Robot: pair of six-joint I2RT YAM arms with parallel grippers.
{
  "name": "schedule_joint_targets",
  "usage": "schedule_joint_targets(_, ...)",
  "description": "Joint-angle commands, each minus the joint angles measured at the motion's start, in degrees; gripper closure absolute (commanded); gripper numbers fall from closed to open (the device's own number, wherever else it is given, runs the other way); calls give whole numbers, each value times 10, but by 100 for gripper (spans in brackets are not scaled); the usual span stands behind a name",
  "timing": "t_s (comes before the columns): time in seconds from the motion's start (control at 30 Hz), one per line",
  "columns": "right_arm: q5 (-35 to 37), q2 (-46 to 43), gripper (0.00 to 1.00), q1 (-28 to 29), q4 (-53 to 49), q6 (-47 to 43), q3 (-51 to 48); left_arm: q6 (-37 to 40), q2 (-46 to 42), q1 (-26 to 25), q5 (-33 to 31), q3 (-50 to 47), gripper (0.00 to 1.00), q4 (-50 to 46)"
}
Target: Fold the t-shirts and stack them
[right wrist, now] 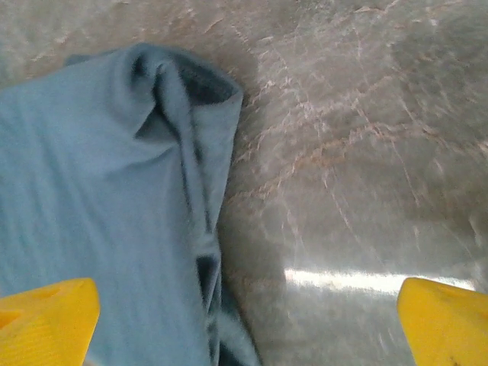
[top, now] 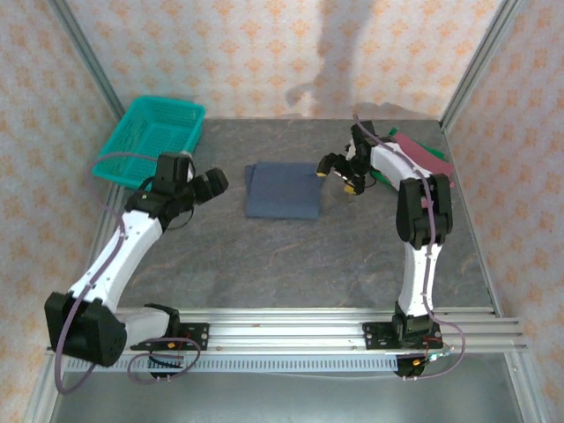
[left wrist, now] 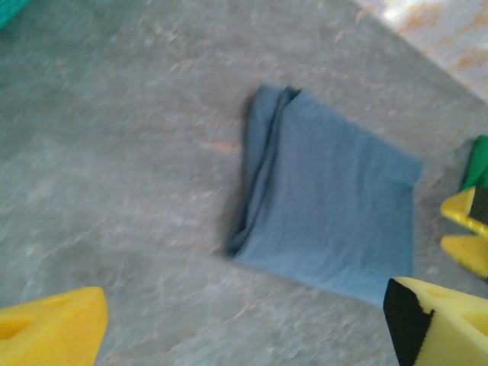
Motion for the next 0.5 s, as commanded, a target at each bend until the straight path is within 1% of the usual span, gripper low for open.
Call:
schedule_joint_targets(0.0, 11, 41, 0, 16, 5, -12, 75, 30, -100, -1, -47, -8, 4, -10)
schedule_joint_targets(0.03, 7, 58, 0, 19, 1, -10, 95, 47, -120, -1, -61, -11, 3, -28)
schedule_joint_targets(0.13, 6, 106, 0, 33, -20, -6, 157, 60, -172, -1, -91, -20, 0, -64)
schedule_joint_targets(0.23, 13, 162, 3, 42, -71, -5, 230, 64, -210, -1, -117, -27, 0, -97)
schedule_joint_targets(0.33, 29, 204, 6, 50, -120, -6, 284, 67, -238, 0, -135, -24, 0, -123)
schedule_joint_targets(0.47, 54, 235, 10, 62, -161, -14, 324, 78, -259, 0, -159, -8, 0, -149)
